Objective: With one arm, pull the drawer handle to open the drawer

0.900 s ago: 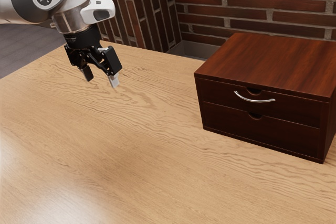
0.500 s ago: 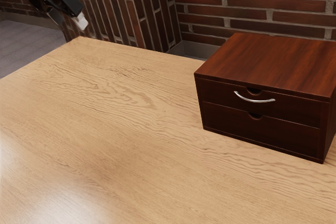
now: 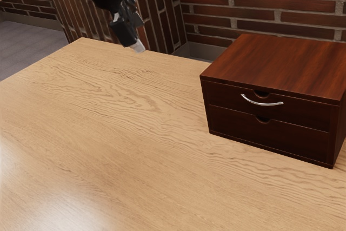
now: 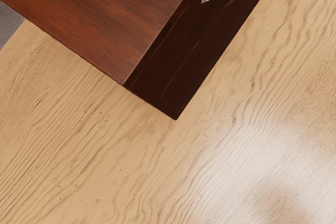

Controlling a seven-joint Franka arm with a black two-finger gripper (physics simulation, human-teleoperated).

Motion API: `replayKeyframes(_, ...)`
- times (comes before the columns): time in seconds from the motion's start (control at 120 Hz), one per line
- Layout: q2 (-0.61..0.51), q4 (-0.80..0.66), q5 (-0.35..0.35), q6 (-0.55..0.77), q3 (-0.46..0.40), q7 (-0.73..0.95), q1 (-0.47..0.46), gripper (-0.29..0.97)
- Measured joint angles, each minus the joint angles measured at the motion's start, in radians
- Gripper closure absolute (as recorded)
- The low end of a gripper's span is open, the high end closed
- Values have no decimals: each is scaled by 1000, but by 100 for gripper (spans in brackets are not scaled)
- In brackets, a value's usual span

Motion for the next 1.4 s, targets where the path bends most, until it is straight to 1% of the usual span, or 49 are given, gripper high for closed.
replayKeyframes(0.058, 19, -24, 4, 30, -3, 46, -9, 0)
replayKeyframes(0.175, 25, -104, 4, 122, -38, 139, -6, 1)
replayKeyframes(0.275, 21, -207, -47, 223, -52, 229, -5, 3)
replayKeyframes(0.4, 17, -292, -81, 340, -78, 327, -1, 9)
replayKeyframes(0.508, 14, -316, -104, 416, -91, 388, -7, 15)
replayKeyframes(0.667, 24, -346, -84, 502, -127, 444, -26, 24)
replayKeyframes(0.825, 51, -354, -79, 555, -126, 482, -62, 30)
replayKeyframes(1.4, 147, -371, -76, 659, -127, 537, -138, 41)
